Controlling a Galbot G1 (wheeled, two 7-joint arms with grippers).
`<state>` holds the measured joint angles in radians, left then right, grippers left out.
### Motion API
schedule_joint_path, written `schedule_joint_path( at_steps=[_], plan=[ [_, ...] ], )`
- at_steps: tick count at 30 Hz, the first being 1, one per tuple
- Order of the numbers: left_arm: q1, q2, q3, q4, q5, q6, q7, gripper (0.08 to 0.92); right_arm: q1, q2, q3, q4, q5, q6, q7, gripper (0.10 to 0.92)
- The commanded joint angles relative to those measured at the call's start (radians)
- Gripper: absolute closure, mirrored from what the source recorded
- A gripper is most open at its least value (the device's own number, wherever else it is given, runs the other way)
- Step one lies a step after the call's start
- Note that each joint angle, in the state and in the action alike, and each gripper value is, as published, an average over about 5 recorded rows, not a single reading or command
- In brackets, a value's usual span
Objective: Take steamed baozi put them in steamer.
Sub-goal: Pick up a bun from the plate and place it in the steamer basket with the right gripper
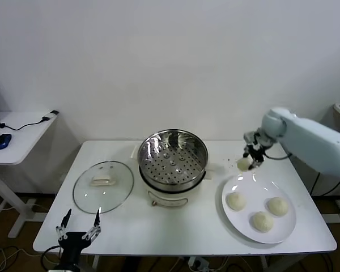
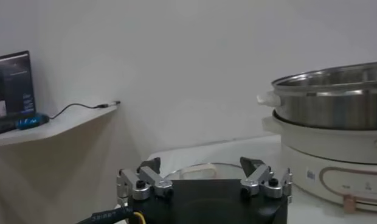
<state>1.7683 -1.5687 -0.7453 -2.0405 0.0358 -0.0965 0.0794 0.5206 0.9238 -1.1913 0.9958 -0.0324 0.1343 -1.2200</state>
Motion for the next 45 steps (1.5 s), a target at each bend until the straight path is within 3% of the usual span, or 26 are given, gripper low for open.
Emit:
schedule_joint_path(
  at_steps=[1,12,24,34,45],
  plan=[
    [0.004,-0.001,0.001,0.003,0.002,0.003,0.001,0.177,0.304,0.221,-0.126,0.017,-0.061,0.373,-0.053,0.475],
    [0.0,-0.001,0.007,0.013,0.012,0.009,0.002,0.177,0.116,0.462,0.048,0.034,-0.343,0.547,0.027,0.474],
    [-0.022,0.012,0.004,0.03,0.013,0.022,-0.008,0.177,-0.169,0.582,0.199,-0.217,-0.716,0.657,0.132,0.474],
    [-0.011,0.011,0.007,0.025,0.014,0.022,-0.007,0.177,-0.25,0.667,0.295,-0.415,-0.875,0.696,0.185,0.474],
    [-0.011,0.008,0.01,0.022,0.015,0.024,-0.008,0.177,-0.258,0.668,0.291,-0.443,-0.839,0.697,0.184,0.46]
  ],
)
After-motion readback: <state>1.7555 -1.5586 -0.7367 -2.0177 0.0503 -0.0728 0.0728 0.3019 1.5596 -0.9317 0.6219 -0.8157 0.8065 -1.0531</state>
